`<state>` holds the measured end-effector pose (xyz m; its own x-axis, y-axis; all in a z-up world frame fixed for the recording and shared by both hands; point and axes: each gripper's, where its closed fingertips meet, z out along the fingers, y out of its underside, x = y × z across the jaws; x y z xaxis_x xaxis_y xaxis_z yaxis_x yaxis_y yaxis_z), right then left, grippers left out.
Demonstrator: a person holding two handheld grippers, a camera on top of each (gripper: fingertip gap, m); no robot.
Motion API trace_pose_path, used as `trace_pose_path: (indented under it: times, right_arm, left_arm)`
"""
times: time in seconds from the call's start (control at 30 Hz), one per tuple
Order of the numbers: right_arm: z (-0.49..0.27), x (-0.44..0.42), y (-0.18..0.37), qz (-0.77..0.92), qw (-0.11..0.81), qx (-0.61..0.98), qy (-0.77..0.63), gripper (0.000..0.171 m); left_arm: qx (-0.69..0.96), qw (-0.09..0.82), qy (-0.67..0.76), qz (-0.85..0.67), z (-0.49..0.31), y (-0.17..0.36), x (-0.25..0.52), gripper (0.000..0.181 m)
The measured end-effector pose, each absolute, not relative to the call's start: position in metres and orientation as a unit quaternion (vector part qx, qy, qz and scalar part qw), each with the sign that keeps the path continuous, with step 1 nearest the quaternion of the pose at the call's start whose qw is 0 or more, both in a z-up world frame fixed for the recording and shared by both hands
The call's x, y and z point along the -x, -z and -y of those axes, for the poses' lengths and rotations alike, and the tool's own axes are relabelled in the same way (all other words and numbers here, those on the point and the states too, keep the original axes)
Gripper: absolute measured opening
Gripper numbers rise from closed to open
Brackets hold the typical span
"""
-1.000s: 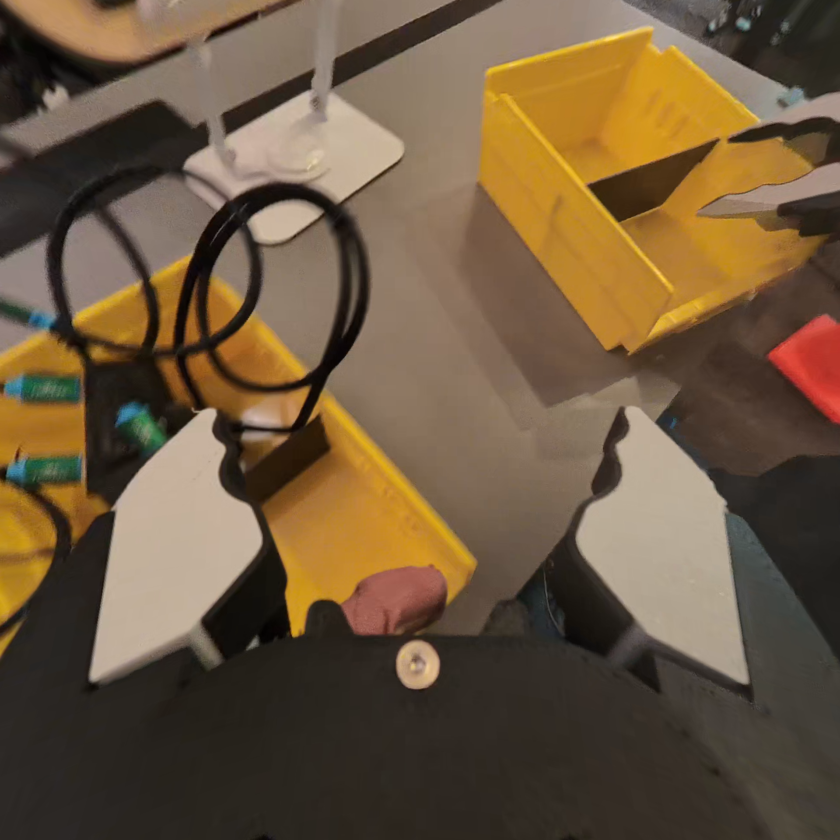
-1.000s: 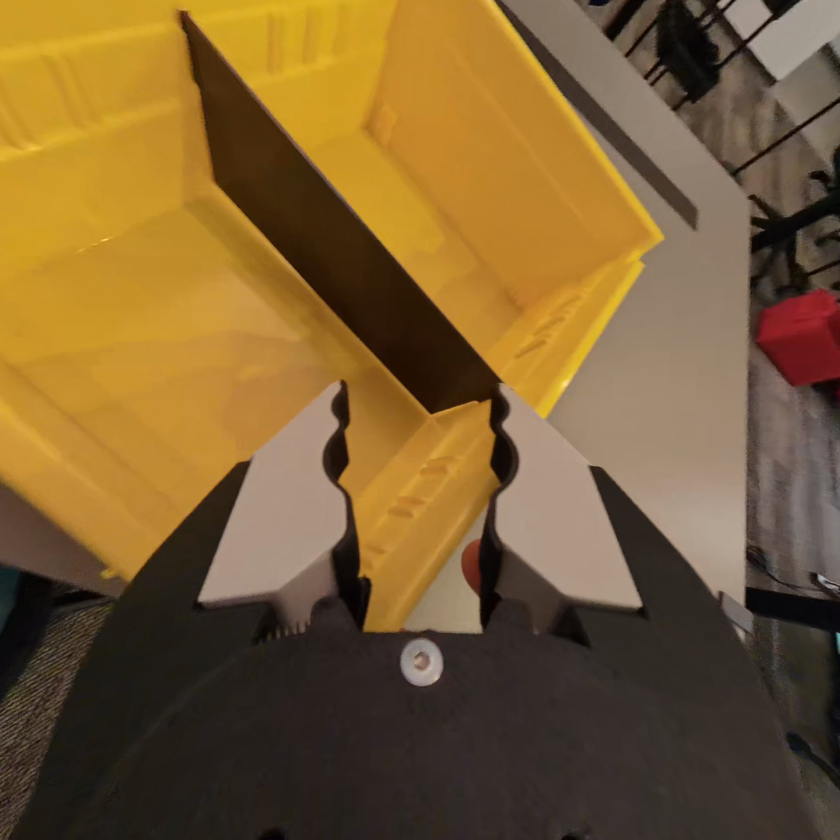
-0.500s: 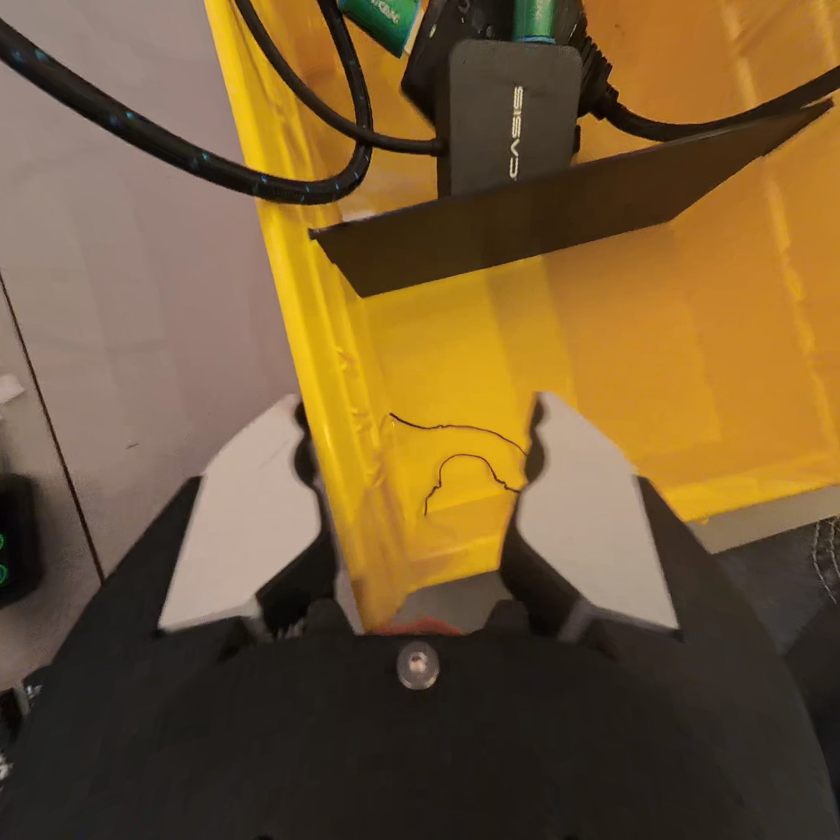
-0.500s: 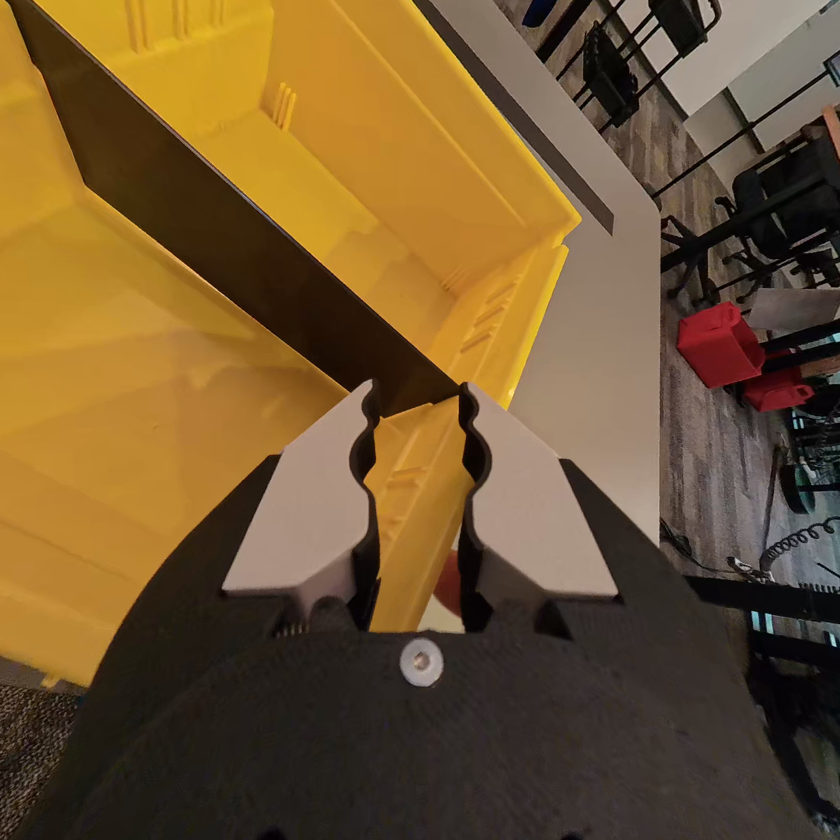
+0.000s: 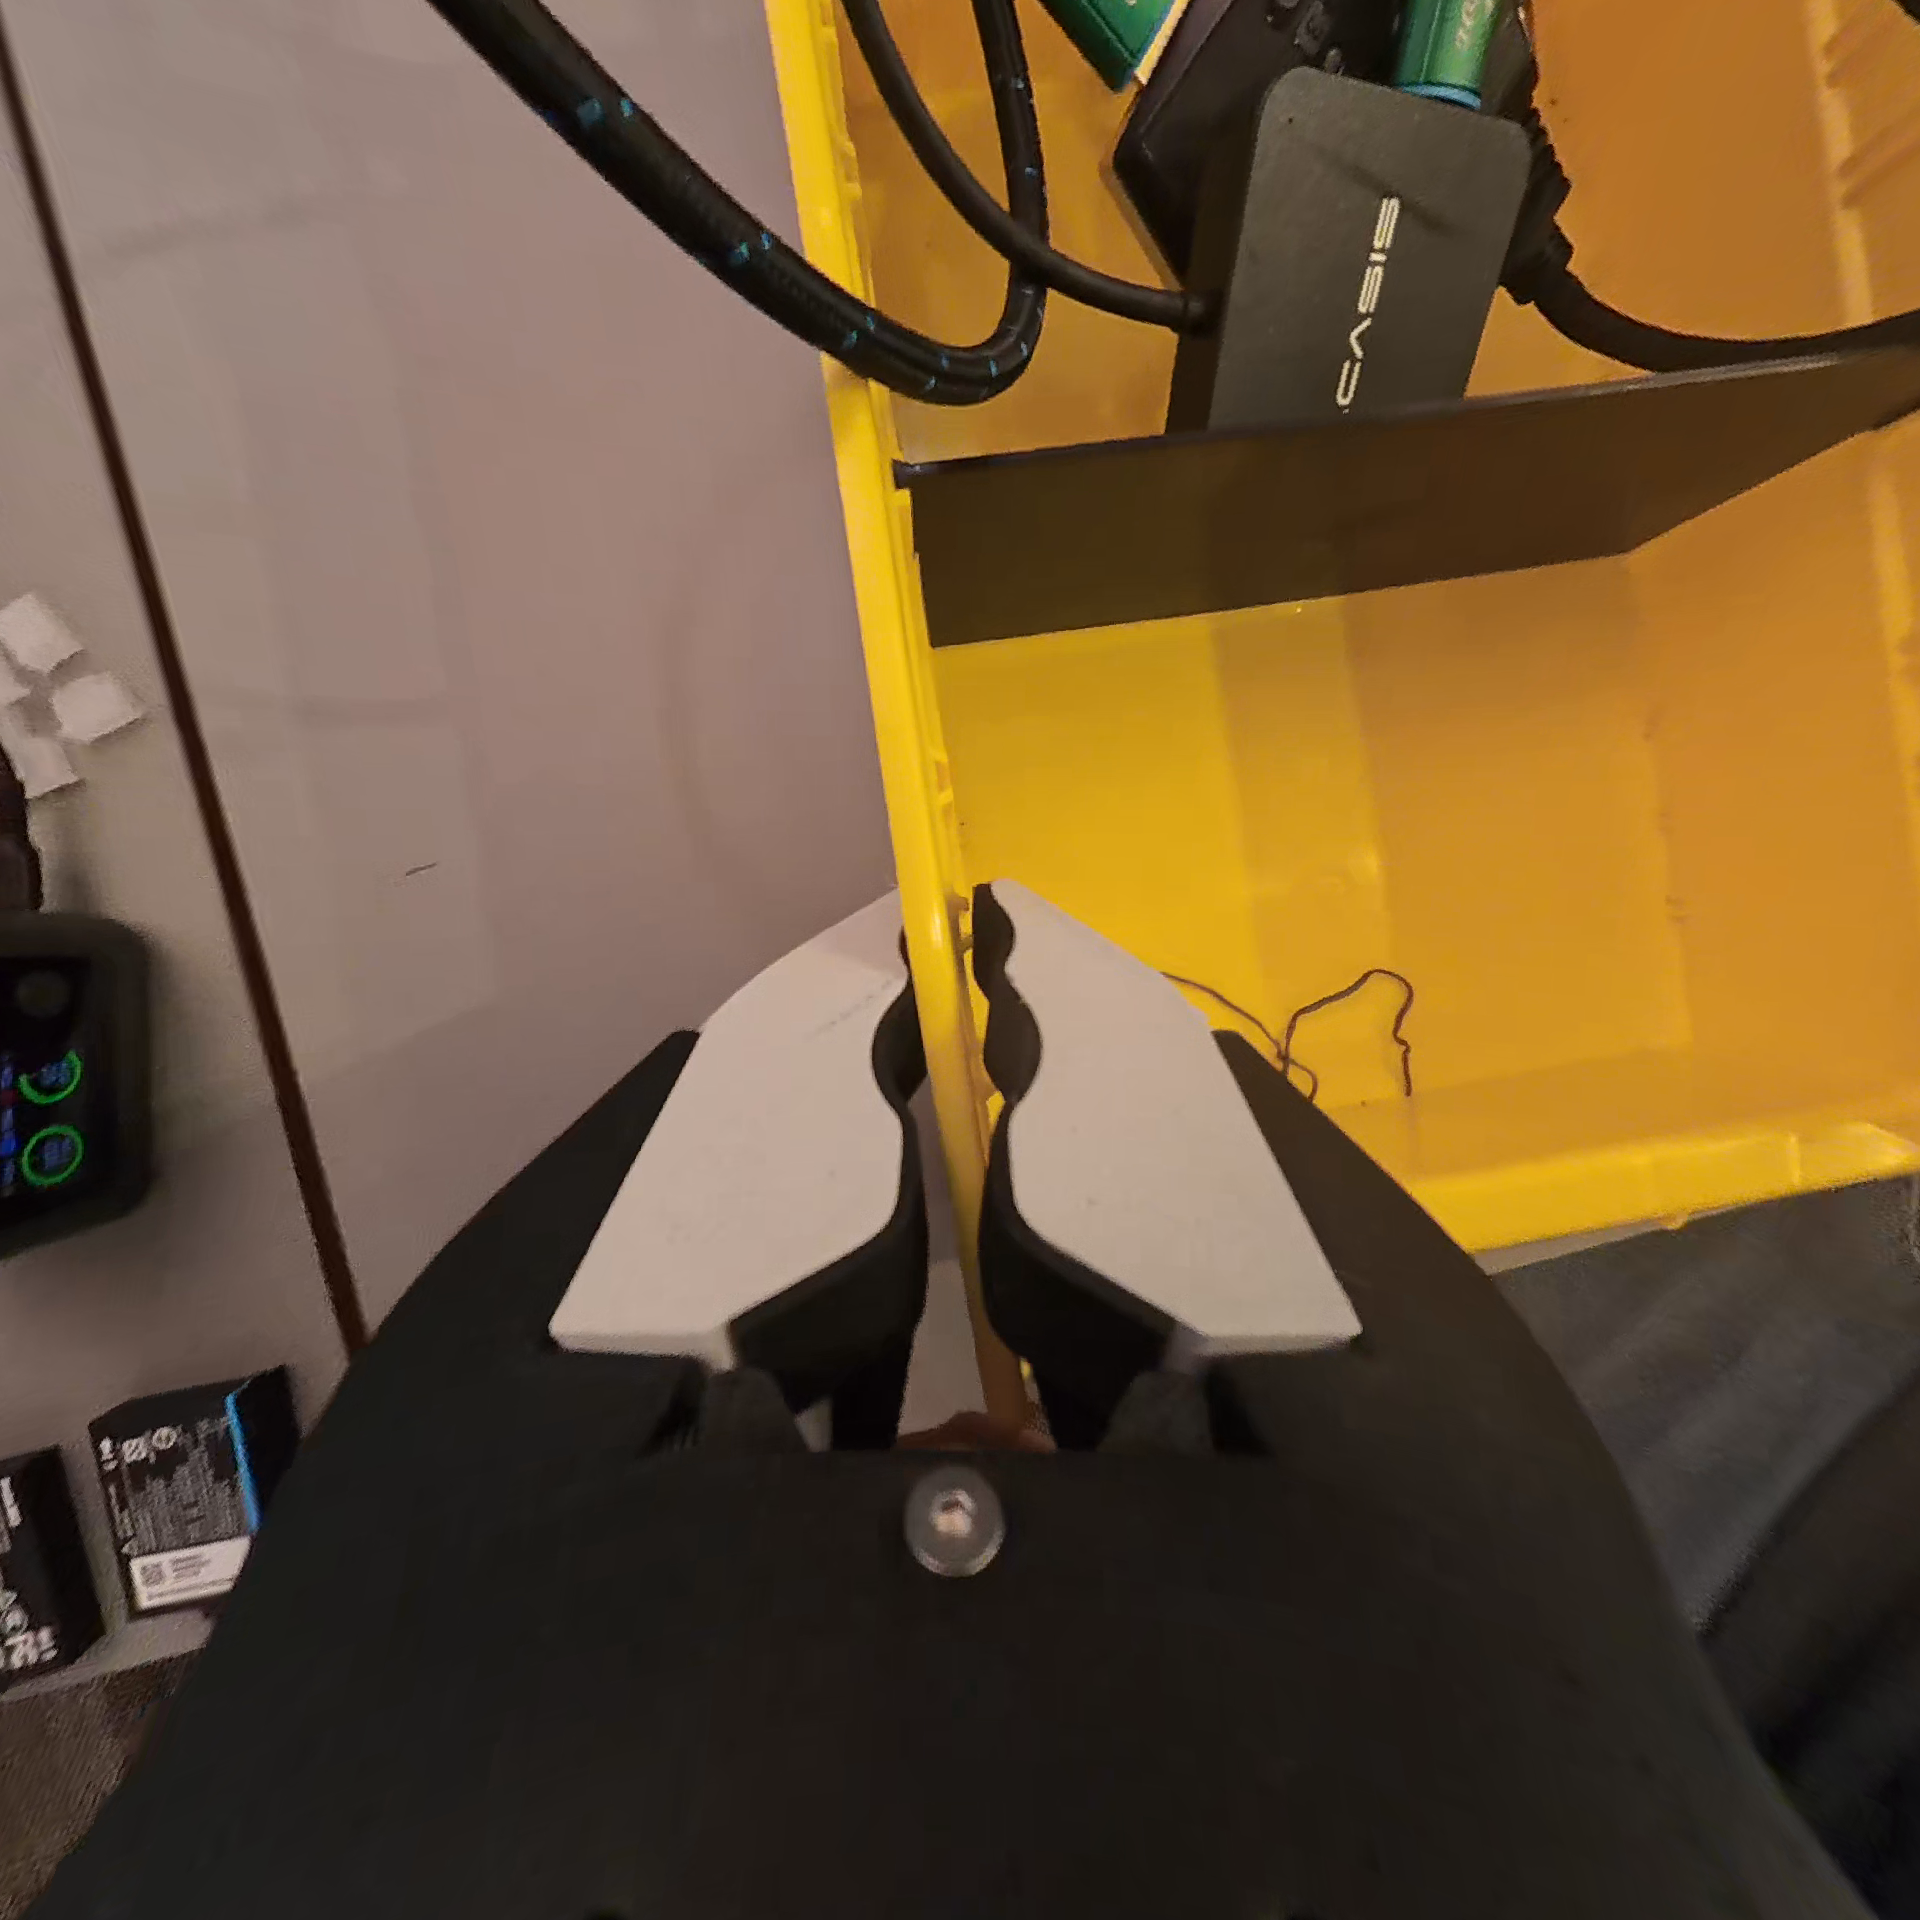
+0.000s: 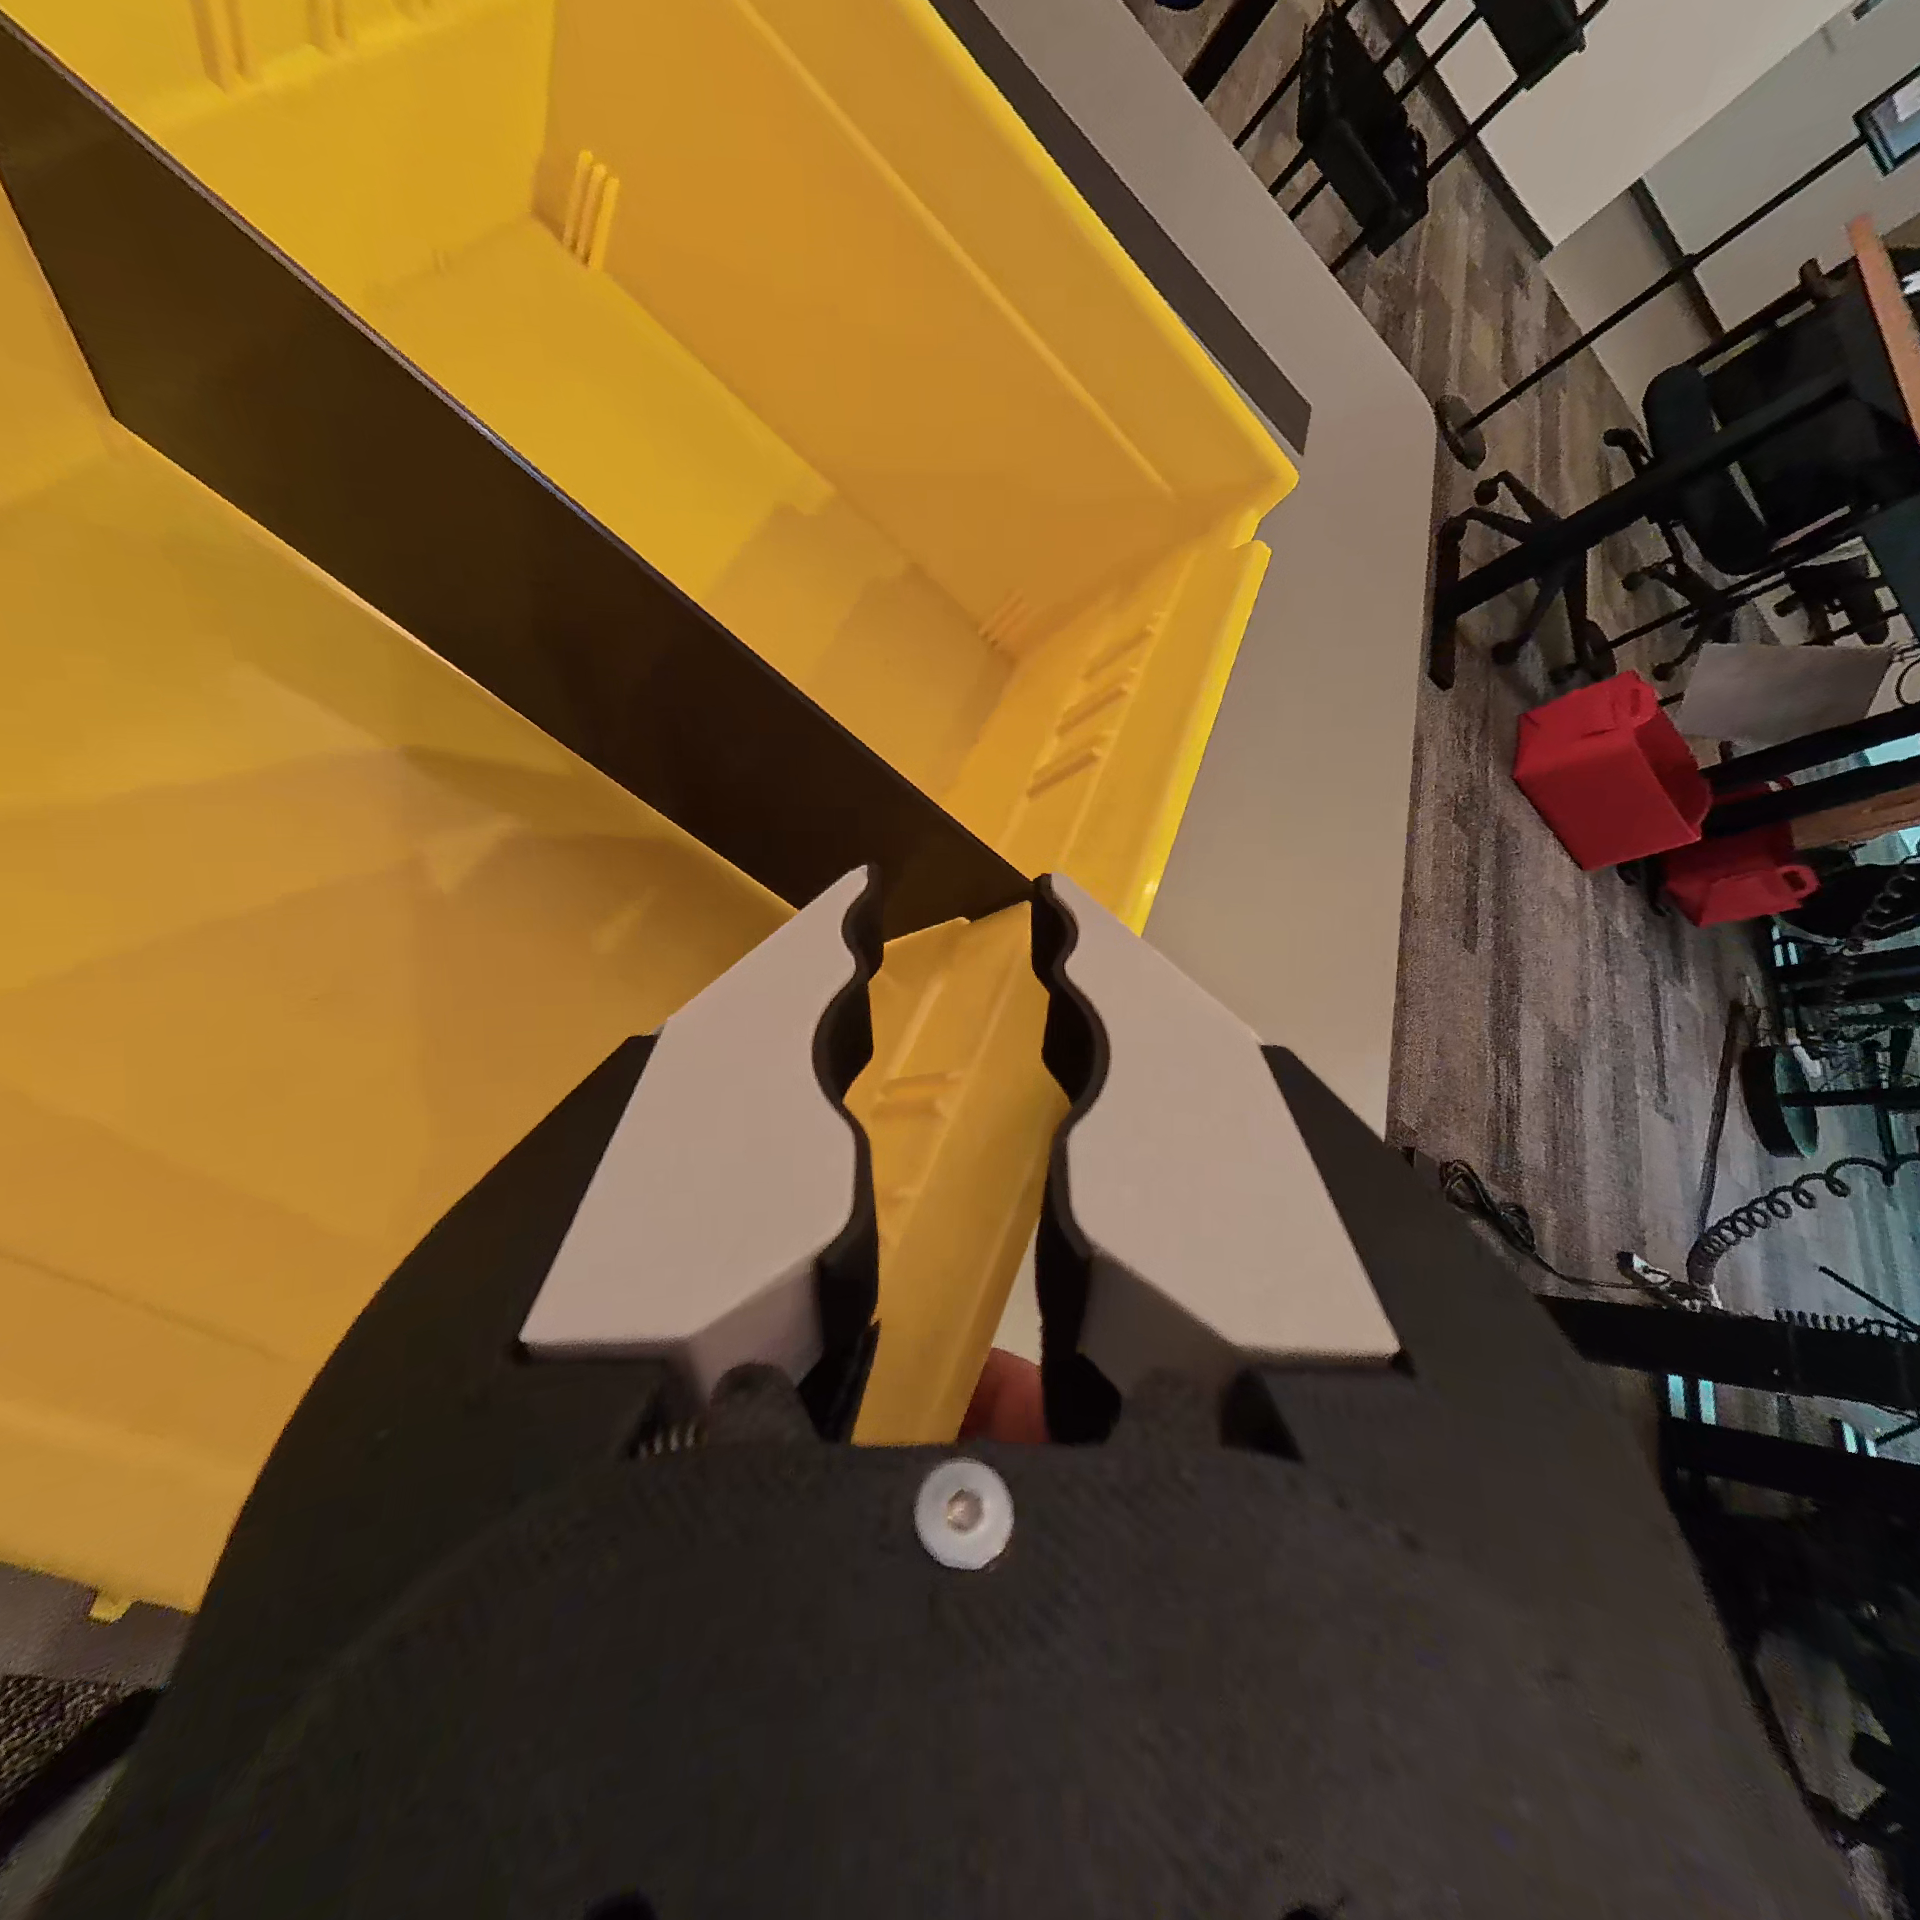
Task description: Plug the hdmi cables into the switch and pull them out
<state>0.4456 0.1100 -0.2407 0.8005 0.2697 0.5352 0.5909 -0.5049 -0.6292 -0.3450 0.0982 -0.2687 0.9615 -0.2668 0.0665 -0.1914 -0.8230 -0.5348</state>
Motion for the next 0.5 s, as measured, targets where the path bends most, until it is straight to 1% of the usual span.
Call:
trace_pose_path:
  times: [0.23,0.37,0.4,0.5]
  right_arm:
    - [-0.117,-0.483,0.24,0.238,0.425,0.851,0.199,0.026]
    - [-0.12,-0.486,0.241,0.265,0.424,0.842,0.204,0.029]
    - [-0.121,-0.487,0.241,0.269,0.424,0.84,0.207,0.026]
    - [-0.123,-0.486,0.241,0.291,0.423,0.831,0.215,0.029]
  left_arm:
    - [0.953,0.284,0.069,-0.082,-0.09,0.269,0.378,0.005]
    - [0.953,0.286,0.067,-0.07,-0.087,0.269,0.388,0.005]
    - [0.953,0.289,0.068,-0.067,-0.087,0.268,0.39,0.005]
    - [0.95,0.297,0.066,-0.069,-0.087,0.268,0.391,0.005]
